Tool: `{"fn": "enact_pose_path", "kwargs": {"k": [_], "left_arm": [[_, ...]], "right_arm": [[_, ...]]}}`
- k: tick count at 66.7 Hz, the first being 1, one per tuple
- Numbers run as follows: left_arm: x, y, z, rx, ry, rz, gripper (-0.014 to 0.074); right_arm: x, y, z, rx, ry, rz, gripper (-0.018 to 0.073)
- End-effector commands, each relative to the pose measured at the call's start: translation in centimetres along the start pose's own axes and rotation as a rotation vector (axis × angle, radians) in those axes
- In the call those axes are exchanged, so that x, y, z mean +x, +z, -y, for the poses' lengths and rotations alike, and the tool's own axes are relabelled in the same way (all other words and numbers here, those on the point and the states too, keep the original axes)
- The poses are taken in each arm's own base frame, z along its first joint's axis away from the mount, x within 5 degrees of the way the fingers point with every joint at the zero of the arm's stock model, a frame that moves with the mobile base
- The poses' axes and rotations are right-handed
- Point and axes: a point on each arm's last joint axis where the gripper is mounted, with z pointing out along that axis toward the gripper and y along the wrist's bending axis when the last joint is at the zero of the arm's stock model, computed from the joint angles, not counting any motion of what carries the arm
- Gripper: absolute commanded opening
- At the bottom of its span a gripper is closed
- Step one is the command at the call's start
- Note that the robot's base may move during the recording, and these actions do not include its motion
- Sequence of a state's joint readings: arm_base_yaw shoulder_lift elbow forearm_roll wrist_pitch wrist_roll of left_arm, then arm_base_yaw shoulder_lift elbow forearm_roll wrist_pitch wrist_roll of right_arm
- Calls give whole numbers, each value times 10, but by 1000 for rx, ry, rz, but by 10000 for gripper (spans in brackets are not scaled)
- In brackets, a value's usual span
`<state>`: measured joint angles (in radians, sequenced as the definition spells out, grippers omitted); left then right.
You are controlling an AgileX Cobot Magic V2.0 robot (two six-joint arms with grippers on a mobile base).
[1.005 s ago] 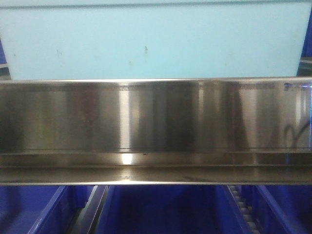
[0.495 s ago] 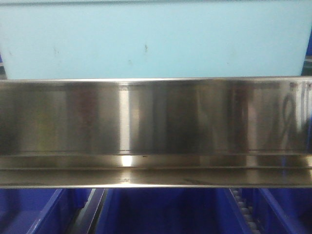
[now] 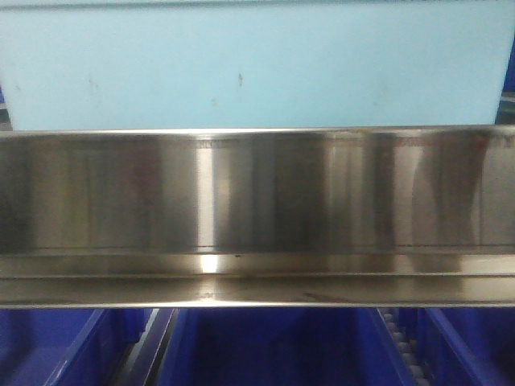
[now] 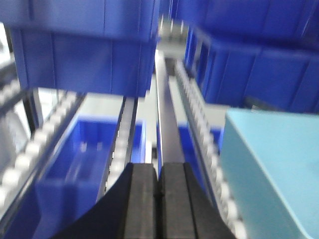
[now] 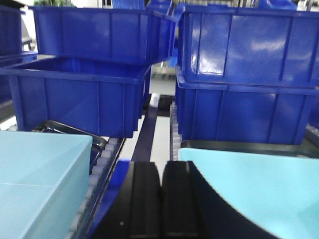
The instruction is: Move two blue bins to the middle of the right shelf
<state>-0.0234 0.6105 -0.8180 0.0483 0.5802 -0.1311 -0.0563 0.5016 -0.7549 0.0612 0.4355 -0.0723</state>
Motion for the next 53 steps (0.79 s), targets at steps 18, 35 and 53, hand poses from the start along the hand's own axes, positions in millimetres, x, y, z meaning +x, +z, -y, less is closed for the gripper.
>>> {"fn": "enact_pose_path", "kwargs": {"k": [18,35,53], "left_arm": [[-24,69,4,-17,3,-168,-111],[-30,96,9,7,-38,-213,-111],[-62,134,45,55,24,-411,-111]], "right_arm": [[-17,67,1,-13,28,-165,-163],[-14,100,-4,-64,112,-352,-165],[-35,146,-15,-108,170,-598,-162]]}}
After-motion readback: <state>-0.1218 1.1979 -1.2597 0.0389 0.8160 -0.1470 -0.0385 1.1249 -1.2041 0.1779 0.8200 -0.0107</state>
